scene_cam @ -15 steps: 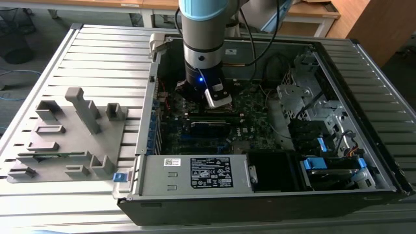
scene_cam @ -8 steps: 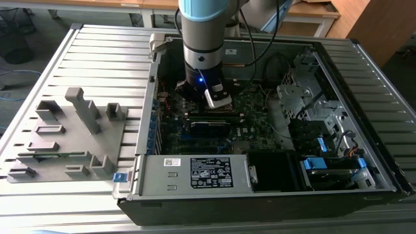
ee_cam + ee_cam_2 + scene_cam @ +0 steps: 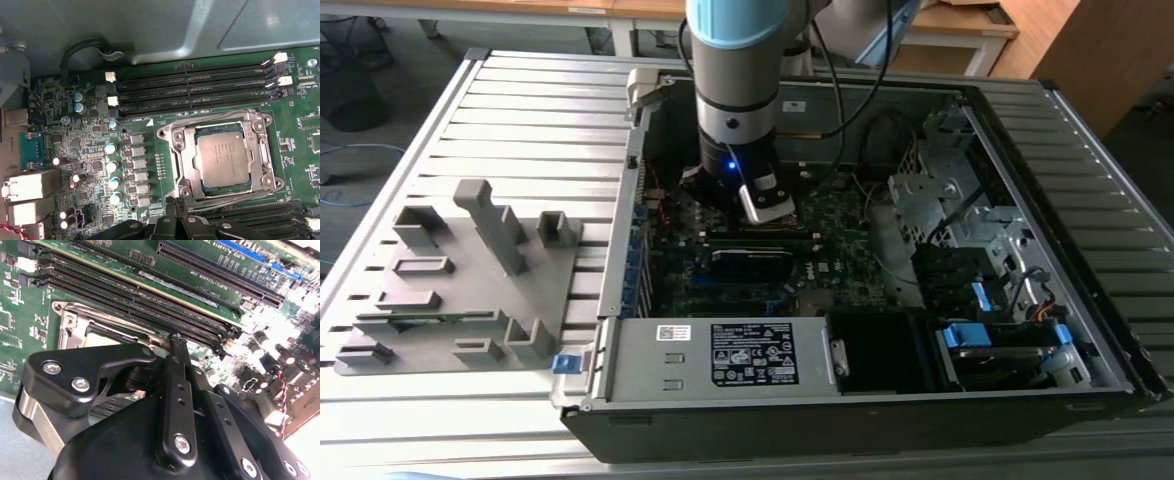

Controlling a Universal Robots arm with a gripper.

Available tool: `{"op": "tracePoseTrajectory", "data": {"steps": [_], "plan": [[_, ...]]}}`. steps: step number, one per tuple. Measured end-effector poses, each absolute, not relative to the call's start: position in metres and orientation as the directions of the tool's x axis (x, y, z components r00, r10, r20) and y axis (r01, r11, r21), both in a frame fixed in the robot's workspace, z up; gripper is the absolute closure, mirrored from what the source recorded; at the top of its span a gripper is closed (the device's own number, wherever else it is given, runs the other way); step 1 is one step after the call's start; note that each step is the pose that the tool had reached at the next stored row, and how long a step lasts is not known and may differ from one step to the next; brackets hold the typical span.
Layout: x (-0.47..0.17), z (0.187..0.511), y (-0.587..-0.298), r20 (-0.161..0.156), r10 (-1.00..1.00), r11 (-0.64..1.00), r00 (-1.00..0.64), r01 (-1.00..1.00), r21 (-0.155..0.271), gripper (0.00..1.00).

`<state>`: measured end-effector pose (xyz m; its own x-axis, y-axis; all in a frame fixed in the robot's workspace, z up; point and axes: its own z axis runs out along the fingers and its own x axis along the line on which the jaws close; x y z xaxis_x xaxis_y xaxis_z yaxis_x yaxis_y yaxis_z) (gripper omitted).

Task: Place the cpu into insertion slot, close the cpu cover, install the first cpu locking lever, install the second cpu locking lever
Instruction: 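Install the second cpu locking lever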

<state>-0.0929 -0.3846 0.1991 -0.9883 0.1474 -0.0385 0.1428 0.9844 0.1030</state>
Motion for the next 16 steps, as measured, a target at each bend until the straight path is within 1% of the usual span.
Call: {"op": "tracePoseTrajectory", "data": {"steps": [6, 16], "plan": [[-0.0932, 0.1967, -0.3844, -0.036, 0.148, 0.982, -0.988, 0.143, 0.121, 0.9], [-0.0984, 0.1952, -0.3845, -0.036, 0.148, 0.982, -0.988, 0.143, 0.122, 0.9]]}}
